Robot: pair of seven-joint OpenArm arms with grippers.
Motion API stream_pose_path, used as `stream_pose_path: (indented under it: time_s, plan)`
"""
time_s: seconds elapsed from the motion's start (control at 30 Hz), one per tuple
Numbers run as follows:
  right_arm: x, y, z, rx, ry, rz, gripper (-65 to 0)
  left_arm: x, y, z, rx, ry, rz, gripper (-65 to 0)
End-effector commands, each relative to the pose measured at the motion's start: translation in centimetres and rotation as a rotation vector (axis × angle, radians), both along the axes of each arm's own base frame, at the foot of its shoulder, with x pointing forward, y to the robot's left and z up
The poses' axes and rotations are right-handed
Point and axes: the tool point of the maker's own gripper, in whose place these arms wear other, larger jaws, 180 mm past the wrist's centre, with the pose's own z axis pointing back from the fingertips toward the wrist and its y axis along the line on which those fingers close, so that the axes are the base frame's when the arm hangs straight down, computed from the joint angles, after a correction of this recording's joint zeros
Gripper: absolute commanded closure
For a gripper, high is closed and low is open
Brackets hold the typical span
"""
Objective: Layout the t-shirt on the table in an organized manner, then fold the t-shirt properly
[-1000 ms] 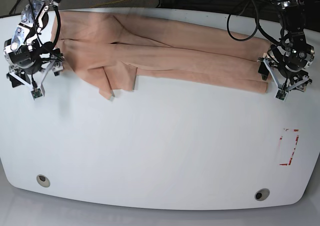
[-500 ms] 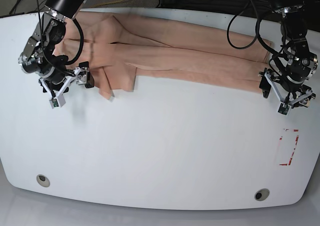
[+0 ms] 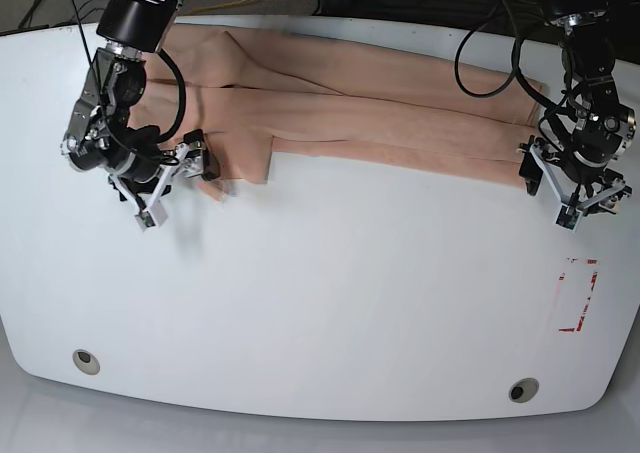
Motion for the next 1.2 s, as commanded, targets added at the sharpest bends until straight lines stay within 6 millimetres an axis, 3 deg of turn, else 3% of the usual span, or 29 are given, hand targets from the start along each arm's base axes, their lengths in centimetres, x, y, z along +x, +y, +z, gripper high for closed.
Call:
stream_pose_path:
  time_s: [0.0, 0.23, 0.33, 0.53, 0.57, 0.67, 0.8, 0.97, 1.17]
  plan:
    - [1.0, 0.6, 1.6, -0.010, -0.059, 0.033, -58.4, 0.7, 0.2, 1.4, 0.012, -0.045, -0.004, -52.3]
    - [0.4, 2.5, 1.0, -0.007, -0.039, 0.094, -58.1, 0.7, 0.2, 1.4, 0.012, -0.045, -0.004, -52.3]
    - [0.4, 2.9, 0.9, 0.003, -0.041, 0.095, -54.5, 0.7, 0.2, 1.4, 0.012, -0.045, -0.004, -52.3]
    - [0.4, 3.0, 0.9, 0.006, -0.041, 0.093, -35.0, 0.7, 0.2, 1.4, 0.012, -0.045, -0.004, -52.3]
    - [0.4, 3.0, 0.9, 0.006, -0.041, 0.093, -28.0, 0.7, 0.2, 1.4, 0.012, -0.045, -0.004, -52.3]
    - [0.4, 3.0, 0.9, 0.006, -0.043, 0.093, -15.0, 0.7, 0.2, 1.4, 0.012, -0.045, -0.004, -52.3]
    - [0.6, 2.9, 1.1, 0.002, -0.047, 0.095, -2.6, 0.7, 0.2, 1.4, 0.011, -0.044, -0.004, -52.3]
    - [0.7, 3.0, 1.5, 0.001, -0.059, 0.099, -0.8, 0.7, 0.2, 1.4, 0.011, -0.045, -0.004, -52.3]
    - [0.2, 4.9, 4.2, 0.101, -0.137, 0.143, -0.6, 0.7, 0.2, 1.4, 0.011, -0.045, -0.004, -52.3]
